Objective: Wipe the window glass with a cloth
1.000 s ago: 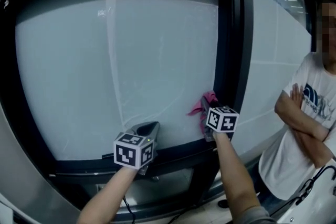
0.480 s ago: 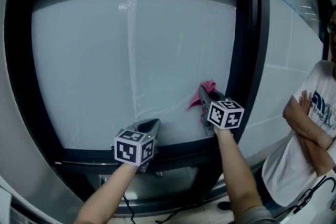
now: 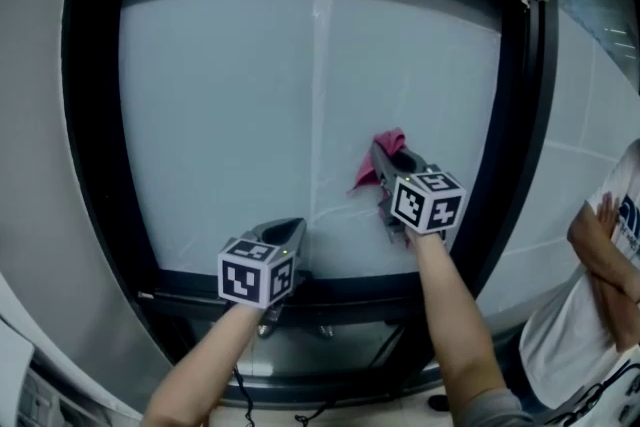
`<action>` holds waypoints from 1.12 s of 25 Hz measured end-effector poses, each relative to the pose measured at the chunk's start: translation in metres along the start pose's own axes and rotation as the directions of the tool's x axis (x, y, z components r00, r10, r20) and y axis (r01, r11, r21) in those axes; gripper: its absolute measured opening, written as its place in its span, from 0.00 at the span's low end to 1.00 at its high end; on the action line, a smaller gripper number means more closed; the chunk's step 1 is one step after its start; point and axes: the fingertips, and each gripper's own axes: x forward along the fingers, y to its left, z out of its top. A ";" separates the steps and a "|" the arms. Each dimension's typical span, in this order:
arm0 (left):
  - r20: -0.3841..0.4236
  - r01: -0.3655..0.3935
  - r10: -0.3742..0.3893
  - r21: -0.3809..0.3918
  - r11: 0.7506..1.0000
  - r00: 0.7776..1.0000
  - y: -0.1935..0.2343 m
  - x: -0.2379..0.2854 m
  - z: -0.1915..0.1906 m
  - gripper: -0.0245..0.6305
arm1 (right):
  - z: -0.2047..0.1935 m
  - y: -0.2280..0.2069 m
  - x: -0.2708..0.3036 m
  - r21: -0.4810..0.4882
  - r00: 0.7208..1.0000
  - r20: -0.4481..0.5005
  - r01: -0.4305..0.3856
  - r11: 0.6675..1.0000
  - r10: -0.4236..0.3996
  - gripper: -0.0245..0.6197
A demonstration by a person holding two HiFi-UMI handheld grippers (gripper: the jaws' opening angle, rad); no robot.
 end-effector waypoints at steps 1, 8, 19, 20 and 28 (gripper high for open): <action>0.004 -0.014 0.014 -0.001 1.000 1.000 0.008 -0.006 0.001 0.05 | 0.004 0.012 0.008 -0.009 1.000 0.004 -0.017 1.000 0.017 0.06; 0.013 -0.112 0.112 -0.013 0.994 0.994 0.064 -0.052 0.001 0.05 | 0.019 0.093 0.059 -0.086 0.993 0.003 -0.118 0.989 0.118 0.06; 0.002 -0.261 0.262 -0.036 0.965 0.965 0.148 -0.128 -0.014 0.05 | 0.006 0.221 0.124 -0.173 0.968 -0.040 -0.249 0.953 0.246 0.06; 0.001 -0.273 0.273 -0.040 0.961 0.962 0.154 -0.134 -0.016 0.05 | 0.003 0.233 0.128 -0.178 0.965 -0.047 -0.264 0.948 0.259 0.06; -0.023 -0.363 0.362 -0.065 0.929 0.932 0.193 -0.185 -0.035 0.05 | -0.030 0.326 0.158 -0.211 0.914 -0.132 -0.404 0.890 0.383 0.06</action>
